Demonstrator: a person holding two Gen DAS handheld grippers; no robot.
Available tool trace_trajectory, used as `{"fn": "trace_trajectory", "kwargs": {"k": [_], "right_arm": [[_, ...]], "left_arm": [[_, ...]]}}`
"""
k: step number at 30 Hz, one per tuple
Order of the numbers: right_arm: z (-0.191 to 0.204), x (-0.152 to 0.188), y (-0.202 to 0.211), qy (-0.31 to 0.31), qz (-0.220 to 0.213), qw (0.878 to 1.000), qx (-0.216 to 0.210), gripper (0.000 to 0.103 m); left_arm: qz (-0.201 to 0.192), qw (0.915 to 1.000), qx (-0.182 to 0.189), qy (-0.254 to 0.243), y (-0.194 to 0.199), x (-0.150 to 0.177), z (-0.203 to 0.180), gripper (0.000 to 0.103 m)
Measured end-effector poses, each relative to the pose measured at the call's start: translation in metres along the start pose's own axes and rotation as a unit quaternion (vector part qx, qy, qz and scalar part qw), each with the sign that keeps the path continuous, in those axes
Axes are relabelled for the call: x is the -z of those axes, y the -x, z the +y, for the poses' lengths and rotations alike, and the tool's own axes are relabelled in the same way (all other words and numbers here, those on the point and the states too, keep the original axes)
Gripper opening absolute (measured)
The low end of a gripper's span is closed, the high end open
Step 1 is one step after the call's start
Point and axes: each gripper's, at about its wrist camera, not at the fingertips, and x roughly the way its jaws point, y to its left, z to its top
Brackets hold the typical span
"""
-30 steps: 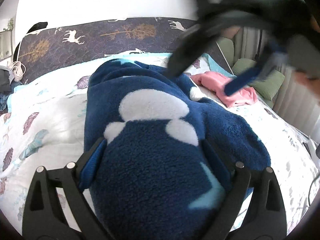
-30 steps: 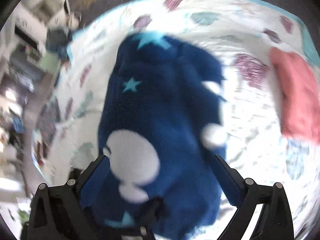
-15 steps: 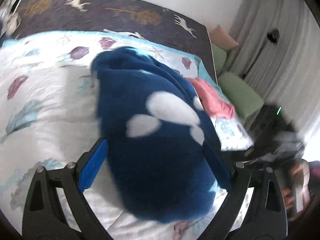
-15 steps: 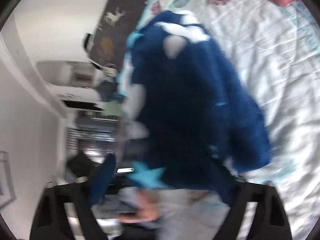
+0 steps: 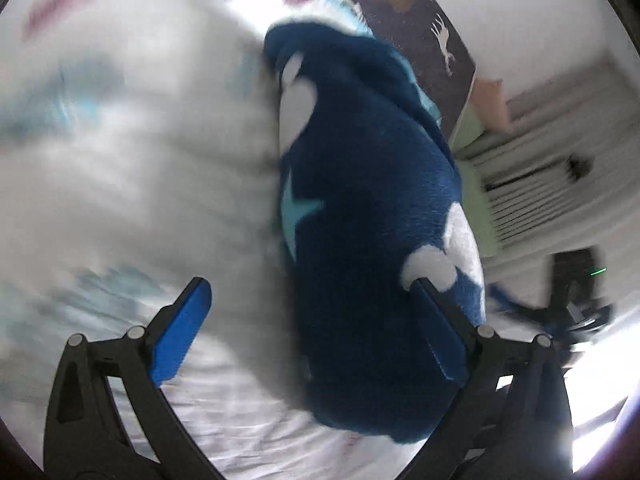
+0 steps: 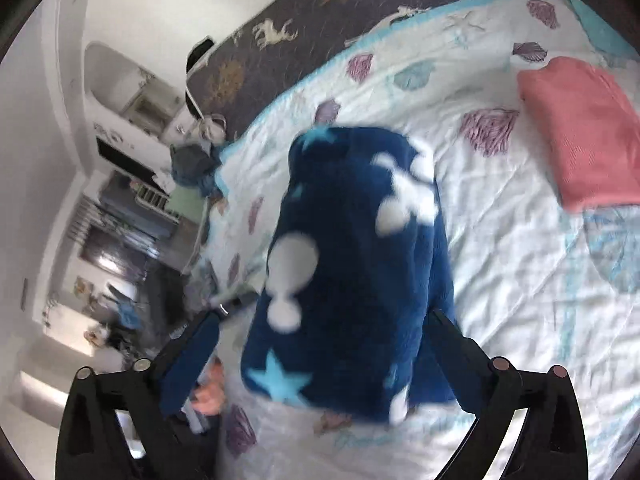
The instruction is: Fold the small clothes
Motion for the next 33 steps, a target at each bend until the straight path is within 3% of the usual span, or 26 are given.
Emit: {"fn": "trace_trajectory", "kwargs": {"k": [2, 8, 11, 13, 15, 20, 24, 26, 31, 33], "right_arm": [[-0.020, -0.010, -0.009, -0.021, 0.020, 0.998, -0.056, 0.103], [-0.097, -0.025, -0.031, -0.128, -0.012, 0.987, -0.099, 0.103], [-0.129, -0.033, -0.046, -0.172, -0.016, 0.976, -0.130, 0.103], [-0.138, -0.044, -0.054, -0.167, -0.008, 0.977, -0.129, 0.103], [-0.142, -0.057, -0.068, -0.147, 0.019, 0.982, -0.118, 0.103], [-0.131, -0.081, -0.111, -0.096, 0.089, 0.980, -0.148, 0.103], [-0.114, -0.090, -0.135, -0.057, 0.123, 0.980, -0.149, 0.103], [-0.102, -0.088, -0.143, -0.029, 0.127, 0.982, -0.138, 0.103], [-0.098, -0.079, -0.150, -0.014, 0.105, 0.981, -0.165, 0.101], [-0.095, -0.072, -0.149, -0.025, 0.097, 0.980, -0.174, 0.087]], "left_arm": [[0.020, 0.9973, 0.052, 0.048, -0.010, 0.000, 0.016, 0.099], [0.059, 0.9920, 0.099, 0.051, -0.024, 0.000, 0.010, 0.102], [0.107, 0.9778, 0.174, 0.045, -0.045, 0.002, -0.001, 0.102], [0.103, 0.9827, 0.151, 0.029, -0.054, 0.003, -0.009, 0.102], [0.103, 0.9829, 0.152, 0.014, -0.063, 0.001, -0.015, 0.103], [0.110, 0.9815, 0.156, 0.008, -0.074, -0.002, -0.020, 0.103], [0.105, 0.9834, 0.147, -0.013, -0.077, -0.006, -0.027, 0.103], [0.100, 0.9834, 0.149, -0.024, -0.082, -0.006, -0.033, 0.103], [0.087, 0.9840, 0.153, -0.029, -0.087, -0.016, -0.039, 0.103], [0.075, 0.9849, 0.152, -0.035, -0.087, -0.018, -0.042, 0.103]]}}
